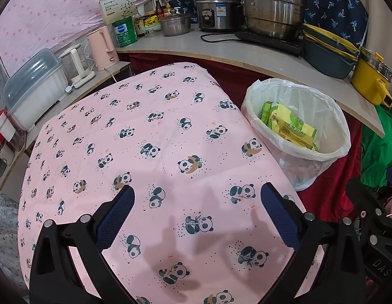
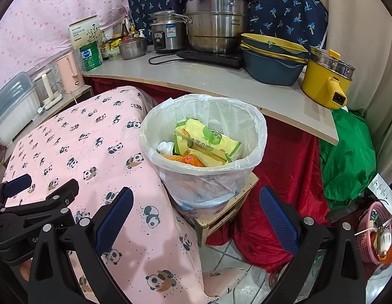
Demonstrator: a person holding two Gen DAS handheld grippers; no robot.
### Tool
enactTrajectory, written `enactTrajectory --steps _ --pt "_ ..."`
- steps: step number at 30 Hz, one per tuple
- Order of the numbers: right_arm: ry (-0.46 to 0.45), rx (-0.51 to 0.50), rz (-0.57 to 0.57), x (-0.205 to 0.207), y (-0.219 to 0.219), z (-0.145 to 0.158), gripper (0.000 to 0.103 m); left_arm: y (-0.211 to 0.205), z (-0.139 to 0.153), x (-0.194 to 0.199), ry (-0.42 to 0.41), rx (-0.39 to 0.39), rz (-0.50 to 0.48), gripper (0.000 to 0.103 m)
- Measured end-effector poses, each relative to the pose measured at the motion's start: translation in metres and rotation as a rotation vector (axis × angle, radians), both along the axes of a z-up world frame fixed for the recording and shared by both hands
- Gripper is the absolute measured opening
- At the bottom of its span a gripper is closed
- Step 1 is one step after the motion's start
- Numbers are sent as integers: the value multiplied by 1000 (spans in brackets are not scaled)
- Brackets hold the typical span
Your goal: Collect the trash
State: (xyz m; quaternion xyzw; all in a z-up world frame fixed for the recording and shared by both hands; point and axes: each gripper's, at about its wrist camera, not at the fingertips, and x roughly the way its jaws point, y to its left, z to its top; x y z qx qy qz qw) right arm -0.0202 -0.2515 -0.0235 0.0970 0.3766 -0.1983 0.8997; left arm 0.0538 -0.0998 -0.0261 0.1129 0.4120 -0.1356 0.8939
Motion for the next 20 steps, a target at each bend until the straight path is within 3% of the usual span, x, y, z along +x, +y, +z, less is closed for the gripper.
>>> enactTrajectory --steps 20 --pt "2 -2 3 1 2 -1 96 0 2 0 -2 3 -3 95"
